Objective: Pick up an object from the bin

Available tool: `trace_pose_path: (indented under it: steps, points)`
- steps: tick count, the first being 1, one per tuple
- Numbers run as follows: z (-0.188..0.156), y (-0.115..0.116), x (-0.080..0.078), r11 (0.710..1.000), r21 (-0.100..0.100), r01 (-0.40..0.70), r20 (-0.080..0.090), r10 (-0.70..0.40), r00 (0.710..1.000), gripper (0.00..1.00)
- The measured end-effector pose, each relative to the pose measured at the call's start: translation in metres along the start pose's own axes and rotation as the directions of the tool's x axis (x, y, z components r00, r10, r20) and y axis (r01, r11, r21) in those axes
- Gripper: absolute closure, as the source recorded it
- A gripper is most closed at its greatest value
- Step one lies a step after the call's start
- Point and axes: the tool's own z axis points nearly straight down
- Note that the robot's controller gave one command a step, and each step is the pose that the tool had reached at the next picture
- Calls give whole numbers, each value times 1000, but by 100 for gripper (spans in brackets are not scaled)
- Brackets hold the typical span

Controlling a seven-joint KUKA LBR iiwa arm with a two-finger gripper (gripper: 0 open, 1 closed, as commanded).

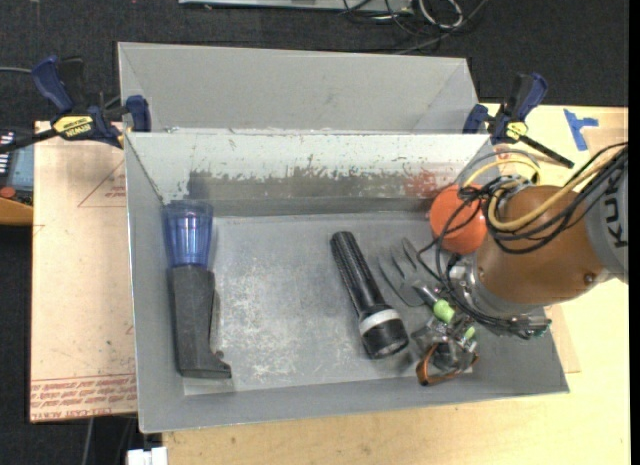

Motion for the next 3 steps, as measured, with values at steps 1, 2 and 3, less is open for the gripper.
trace_pose_path:
  steps: [1,2,3]
  points:
    - [1,4,-2,980,1,199,3,-199,980,100]
    - [-14,7,-1,955,-12,295,1,-295,956,100]
    - [-49,5,-1,971,-4,239,0,-239,971,100]
